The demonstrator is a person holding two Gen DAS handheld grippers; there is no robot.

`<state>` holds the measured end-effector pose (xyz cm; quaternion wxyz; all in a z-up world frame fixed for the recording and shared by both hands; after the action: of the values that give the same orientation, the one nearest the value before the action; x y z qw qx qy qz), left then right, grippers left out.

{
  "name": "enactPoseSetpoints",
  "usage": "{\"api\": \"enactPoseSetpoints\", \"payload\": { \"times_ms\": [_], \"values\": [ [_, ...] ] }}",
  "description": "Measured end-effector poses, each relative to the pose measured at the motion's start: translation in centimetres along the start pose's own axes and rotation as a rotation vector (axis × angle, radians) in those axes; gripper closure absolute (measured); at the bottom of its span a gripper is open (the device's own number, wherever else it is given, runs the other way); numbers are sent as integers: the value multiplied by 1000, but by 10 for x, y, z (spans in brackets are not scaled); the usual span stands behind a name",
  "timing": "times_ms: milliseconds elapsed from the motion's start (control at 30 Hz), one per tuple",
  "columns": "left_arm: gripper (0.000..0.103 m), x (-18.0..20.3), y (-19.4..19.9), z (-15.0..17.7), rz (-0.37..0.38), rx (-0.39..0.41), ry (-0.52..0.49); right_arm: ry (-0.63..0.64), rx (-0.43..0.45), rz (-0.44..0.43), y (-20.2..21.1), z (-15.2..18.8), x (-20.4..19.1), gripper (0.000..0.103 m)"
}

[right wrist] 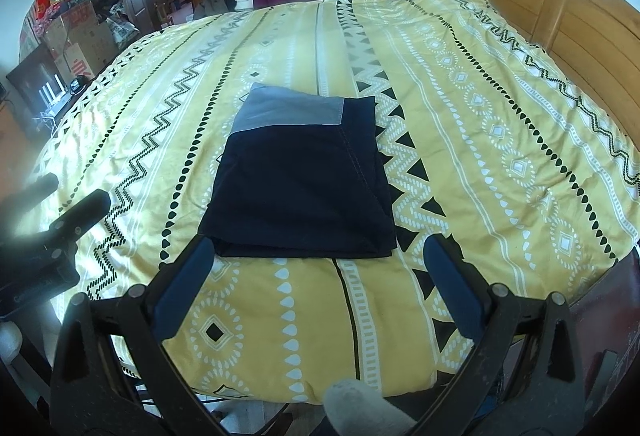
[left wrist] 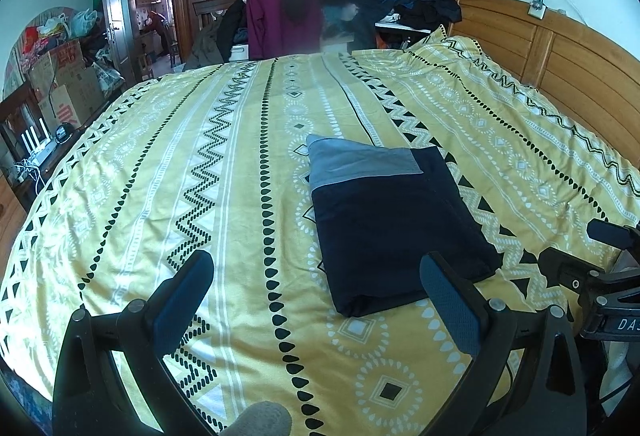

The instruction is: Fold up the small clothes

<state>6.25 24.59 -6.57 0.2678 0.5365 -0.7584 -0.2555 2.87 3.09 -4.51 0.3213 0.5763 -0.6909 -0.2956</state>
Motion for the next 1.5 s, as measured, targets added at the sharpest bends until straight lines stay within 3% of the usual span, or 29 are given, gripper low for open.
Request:
{"api": "enactPoseSetpoints", "payload": {
  "times_ms": [633,800,933,1033,1167,1333,1433,1500],
  "values": [
    [0,-57,8,11,-30,11,92,103,-21,-13,-6,-5,-58,0],
    [0,-89,27,12,-48,60,132,195,-19,-51,0,-3,-100,0],
    [0,-160,56,34,-132,98,250,332,-25,-106,3,8,-165,0],
    [0,-227,73,65,-216,83,327,415,-36,-162,5,15,-224,0],
    [0,-319,99,109,-338,20,304,499,-63,-270,10,25,-319,0],
    [0,-426,147,163,-369,0,384,523,-167,-402,4,43,-427,0],
    [0,-491,177,194,-405,7,424,486,-240,-429,-9,53,-491,0],
    [0,-525,189,212,-387,-1,448,433,-281,-448,-17,57,-528,0]
  ]
}}
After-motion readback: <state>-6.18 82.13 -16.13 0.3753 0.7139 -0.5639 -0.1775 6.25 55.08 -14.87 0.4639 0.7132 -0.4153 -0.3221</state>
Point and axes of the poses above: each gripper's, at about its wrist camera, not at the fingertips, and y roughly against the way its jaws point, x to its right, z to its underside, the point moved 4 cm from there along -y, roughly the way its jaws point, and after that the axes turned 10 degrees about z, right-handed, at the moved point
